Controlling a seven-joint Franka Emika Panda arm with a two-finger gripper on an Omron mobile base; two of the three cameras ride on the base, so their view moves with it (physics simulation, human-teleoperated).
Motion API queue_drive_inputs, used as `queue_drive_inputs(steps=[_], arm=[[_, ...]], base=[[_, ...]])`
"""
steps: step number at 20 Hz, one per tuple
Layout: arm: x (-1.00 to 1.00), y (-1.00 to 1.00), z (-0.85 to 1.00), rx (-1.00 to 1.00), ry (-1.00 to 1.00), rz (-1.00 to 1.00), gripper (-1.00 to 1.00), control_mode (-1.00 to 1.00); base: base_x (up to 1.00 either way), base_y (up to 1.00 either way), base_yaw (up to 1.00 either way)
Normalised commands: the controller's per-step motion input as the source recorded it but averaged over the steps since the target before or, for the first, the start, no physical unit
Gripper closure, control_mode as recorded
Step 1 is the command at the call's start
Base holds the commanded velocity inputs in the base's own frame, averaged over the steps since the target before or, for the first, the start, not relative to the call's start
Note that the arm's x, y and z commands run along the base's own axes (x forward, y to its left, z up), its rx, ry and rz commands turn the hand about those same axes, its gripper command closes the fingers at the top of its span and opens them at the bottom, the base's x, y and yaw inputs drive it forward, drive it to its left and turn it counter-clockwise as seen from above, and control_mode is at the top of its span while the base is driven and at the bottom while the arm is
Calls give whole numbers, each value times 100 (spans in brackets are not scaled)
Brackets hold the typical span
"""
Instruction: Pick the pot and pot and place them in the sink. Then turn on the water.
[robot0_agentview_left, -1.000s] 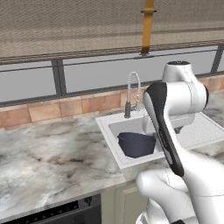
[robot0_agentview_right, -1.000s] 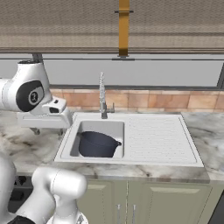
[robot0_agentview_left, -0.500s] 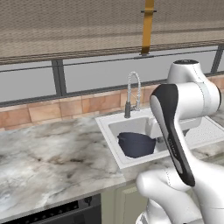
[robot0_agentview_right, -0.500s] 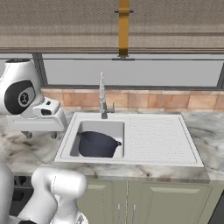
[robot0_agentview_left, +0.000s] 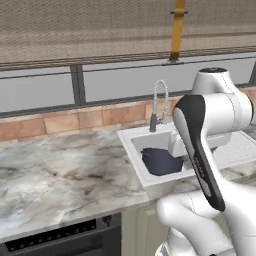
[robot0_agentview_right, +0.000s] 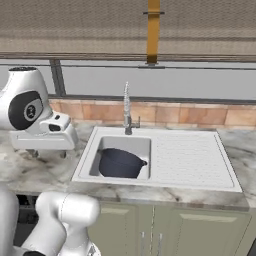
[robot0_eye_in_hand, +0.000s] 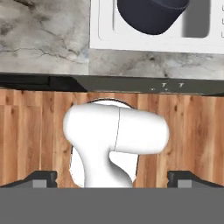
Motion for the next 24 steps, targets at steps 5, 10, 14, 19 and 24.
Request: queue_drive_inputs(steps=[5,10,14,19,24], arm=[[0,0,0,0,0,0,-100,100],[0,0,0,0,0,0,-100,100],[0,0,0,0,0,0,-100,100],[0,0,0,0,0,0,-100,100],[0,0,0,0,0,0,-100,100]], base=[[-4,76,91],[0,59,97],[18,44,91],[25,49,89],[31,50,87]])
